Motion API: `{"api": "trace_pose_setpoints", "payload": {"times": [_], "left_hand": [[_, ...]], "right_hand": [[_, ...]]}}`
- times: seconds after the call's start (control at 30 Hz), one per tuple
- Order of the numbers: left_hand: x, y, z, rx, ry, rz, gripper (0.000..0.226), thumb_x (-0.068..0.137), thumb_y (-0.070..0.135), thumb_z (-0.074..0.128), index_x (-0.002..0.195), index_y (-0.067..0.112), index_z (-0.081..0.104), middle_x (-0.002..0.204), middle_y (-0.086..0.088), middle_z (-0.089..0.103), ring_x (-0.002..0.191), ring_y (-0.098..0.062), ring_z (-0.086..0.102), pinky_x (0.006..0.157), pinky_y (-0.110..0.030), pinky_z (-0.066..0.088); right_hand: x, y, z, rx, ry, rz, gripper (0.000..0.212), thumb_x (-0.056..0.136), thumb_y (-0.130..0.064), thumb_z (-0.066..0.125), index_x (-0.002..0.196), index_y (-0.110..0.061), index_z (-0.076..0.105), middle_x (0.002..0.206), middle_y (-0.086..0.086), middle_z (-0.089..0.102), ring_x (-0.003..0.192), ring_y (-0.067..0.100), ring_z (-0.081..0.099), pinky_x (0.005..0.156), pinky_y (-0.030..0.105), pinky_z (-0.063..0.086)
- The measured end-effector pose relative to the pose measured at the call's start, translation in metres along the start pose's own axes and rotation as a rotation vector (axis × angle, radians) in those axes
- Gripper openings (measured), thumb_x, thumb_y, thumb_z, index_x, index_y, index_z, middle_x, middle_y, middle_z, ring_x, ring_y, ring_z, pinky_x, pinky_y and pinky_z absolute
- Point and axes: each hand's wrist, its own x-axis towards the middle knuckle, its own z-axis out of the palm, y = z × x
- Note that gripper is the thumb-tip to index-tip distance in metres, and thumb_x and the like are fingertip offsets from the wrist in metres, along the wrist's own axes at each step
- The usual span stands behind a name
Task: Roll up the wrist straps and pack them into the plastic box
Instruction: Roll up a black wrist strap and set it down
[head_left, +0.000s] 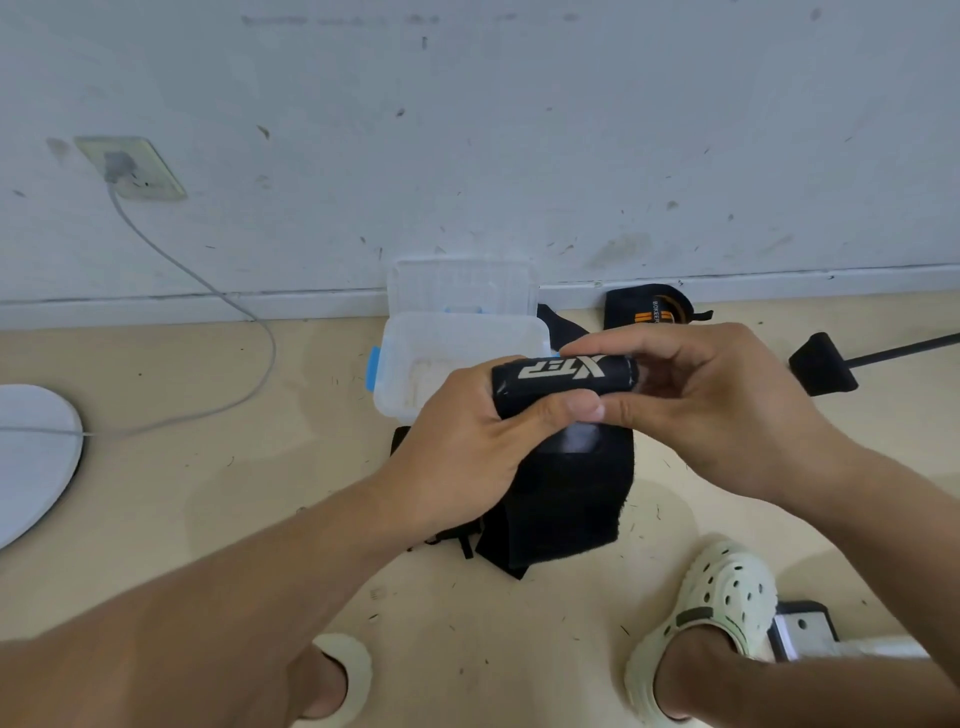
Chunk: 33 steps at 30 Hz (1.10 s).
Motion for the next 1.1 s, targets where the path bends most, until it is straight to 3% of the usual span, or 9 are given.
{"api": "trace_pose_setpoints", "payload": {"times": [0.1, 0.17, 0.27, 0.37, 0.47, 0.57, 0.73, 0.93, 1.1], "left_hand": [[0.000, -0.006, 0.002, -0.131, -0.034, -0.111, 0.042, 0.083, 0.062, 0.056, 0.107, 0.033, 0.074, 0.099, 0.015, 0.078, 0.097, 0.000, 0.073, 0.082, -0.022, 0.056], [0.002, -0.006, 0.005, -0.328, -0.075, -0.254, 0.061, 0.079, 0.068, 0.053, 0.124, 0.031, 0.070, 0.116, 0.006, 0.078, 0.111, -0.011, 0.073, 0.090, -0.039, 0.061], [0.005, -0.008, 0.005, -0.426, -0.047, -0.335, 0.055, 0.090, 0.061, 0.054, 0.132, 0.027, 0.067, 0.124, 0.000, 0.076, 0.117, -0.019, 0.072, 0.100, -0.049, 0.058], [0.005, -0.008, 0.003, -0.579, -0.019, -0.383, 0.038, 0.106, 0.037, 0.052, 0.134, 0.016, 0.067, 0.128, -0.009, 0.074, 0.121, -0.027, 0.070, 0.109, -0.052, 0.051], [0.007, -0.009, -0.003, -0.579, 0.030, -0.378, 0.031, 0.106, 0.024, 0.055, 0.132, 0.011, 0.065, 0.126, -0.013, 0.074, 0.118, -0.029, 0.071, 0.108, -0.055, 0.052], [0.008, -0.010, -0.009, -0.482, 0.043, -0.332, 0.027, 0.103, 0.018, 0.059, 0.129, 0.012, 0.064, 0.127, -0.015, 0.071, 0.116, -0.029, 0.071, 0.102, -0.053, 0.057], [0.009, -0.014, -0.013, -0.274, 0.022, -0.220, 0.037, 0.093, 0.031, 0.070, 0.128, 0.025, 0.060, 0.126, -0.007, 0.069, 0.118, -0.024, 0.069, 0.101, -0.045, 0.058], [0.006, -0.020, -0.012, -0.030, 0.008, -0.137, 0.038, 0.086, 0.046, 0.067, 0.121, 0.032, 0.061, 0.116, 0.009, 0.071, 0.112, -0.012, 0.069, 0.101, -0.044, 0.057], [0.004, -0.024, -0.010, -0.005, 0.018, -0.130, 0.033, 0.094, 0.042, 0.072, 0.121, 0.026, 0.064, 0.113, 0.006, 0.073, 0.108, -0.015, 0.071, 0.098, -0.046, 0.059]], "right_hand": [[-0.002, 0.003, 0.005, -0.084, 0.118, -0.041, 0.027, 0.076, -0.039, 0.083, 0.103, -0.046, 0.079, 0.077, -0.006, 0.074, 0.068, 0.022, 0.066, 0.071, 0.024, 0.057], [-0.003, 0.004, 0.009, -0.145, 0.195, -0.079, 0.030, 0.079, -0.026, 0.086, 0.103, -0.042, 0.079, 0.080, -0.019, 0.072, 0.065, 0.015, 0.061, 0.064, 0.013, 0.048], [-0.003, 0.009, 0.016, -0.145, 0.250, -0.145, 0.037, 0.080, -0.014, 0.087, 0.106, -0.038, 0.078, 0.090, -0.013, 0.073, 0.076, 0.019, 0.066, 0.072, 0.029, 0.055], [0.000, 0.009, 0.016, -0.079, 0.177, -0.123, 0.040, 0.080, -0.006, 0.085, 0.108, -0.035, 0.080, 0.098, -0.009, 0.073, 0.088, 0.020, 0.068, 0.080, 0.037, 0.057], [0.002, 0.004, 0.012, 0.042, 0.041, -0.032, 0.034, 0.079, -0.018, 0.086, 0.107, -0.035, 0.080, 0.108, -0.011, 0.074, 0.096, 0.011, 0.068, 0.086, 0.027, 0.056], [0.004, 0.000, 0.007, 0.154, 0.068, 0.033, 0.035, 0.073, -0.033, 0.080, 0.109, -0.032, 0.081, 0.092, -0.014, 0.071, 0.083, 0.007, 0.061, 0.081, 0.017, 0.050], [0.006, -0.002, 0.001, 0.180, 0.006, 0.163, 0.054, 0.064, -0.052, 0.080, 0.117, -0.042, 0.076, 0.105, 0.015, 0.076, 0.102, 0.026, 0.071, 0.106, 0.038, 0.054], [0.006, -0.002, 0.003, 0.144, -0.071, 0.158, 0.049, 0.062, -0.041, 0.084, 0.110, -0.034, 0.077, 0.102, 0.002, 0.079, 0.100, 0.020, 0.075, 0.099, 0.036, 0.058], [0.005, 0.001, 0.004, 0.009, -0.096, 0.123, 0.033, 0.074, -0.035, 0.083, 0.105, -0.034, 0.074, 0.091, -0.015, 0.077, 0.080, 0.005, 0.073, 0.077, 0.016, 0.052]]}}
